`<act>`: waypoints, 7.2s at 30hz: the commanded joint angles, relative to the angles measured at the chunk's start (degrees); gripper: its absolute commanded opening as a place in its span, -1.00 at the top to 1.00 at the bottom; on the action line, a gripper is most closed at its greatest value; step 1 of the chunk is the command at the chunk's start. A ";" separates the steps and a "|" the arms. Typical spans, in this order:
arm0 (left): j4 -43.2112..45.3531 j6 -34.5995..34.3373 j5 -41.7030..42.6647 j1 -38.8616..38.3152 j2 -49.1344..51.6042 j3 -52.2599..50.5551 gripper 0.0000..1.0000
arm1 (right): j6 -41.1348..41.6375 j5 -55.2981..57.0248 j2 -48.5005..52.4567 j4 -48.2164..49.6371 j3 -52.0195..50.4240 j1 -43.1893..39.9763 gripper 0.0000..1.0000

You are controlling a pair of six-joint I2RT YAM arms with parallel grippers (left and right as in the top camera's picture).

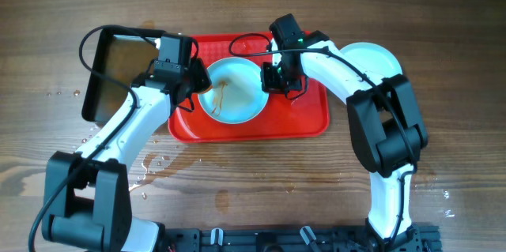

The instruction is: Clean dirty plates on tray and stack at the side

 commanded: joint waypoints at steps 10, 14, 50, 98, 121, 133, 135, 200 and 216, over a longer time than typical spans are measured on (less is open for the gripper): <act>7.28 13.99 6.67 -3.17 10.67 0.48 0.92 | -2.64 -2.10 1.09 0.61 -0.24 -0.17 0.91; 4.50 19.19 5.68 -5.07 10.99 0.48 0.92 | -2.78 -2.10 1.09 0.76 -0.24 -0.17 0.91; -0.07 -2.19 5.55 -4.20 16.59 0.76 0.92 | -2.34 -2.34 1.09 1.22 -0.24 -0.17 0.91; 0.46 -5.07 26.47 2.93 16.46 4.76 0.92 | -2.36 -2.54 1.09 1.29 -0.24 -0.17 0.91; -4.07 -2.12 14.86 -5.40 16.83 4.59 0.92 | -3.45 -3.17 1.09 1.18 -0.24 -0.17 0.91; -9.90 -17.18 -8.61 -1.73 20.31 4.61 0.92 | -3.45 -3.17 1.09 1.22 -0.24 -0.17 0.91; -10.95 -19.30 -9.25 -1.68 20.31 4.61 0.92 | -3.45 -3.17 1.09 1.25 -0.24 -0.17 0.91; -16.68 -22.69 -10.51 -4.66 20.31 4.55 0.92 | -3.58 -3.21 1.09 1.16 -0.24 -0.17 0.91; 0.11 4.90 15.82 -4.42 20.31 4.55 0.92 | -3.61 -3.21 1.09 1.20 -0.24 -0.17 0.91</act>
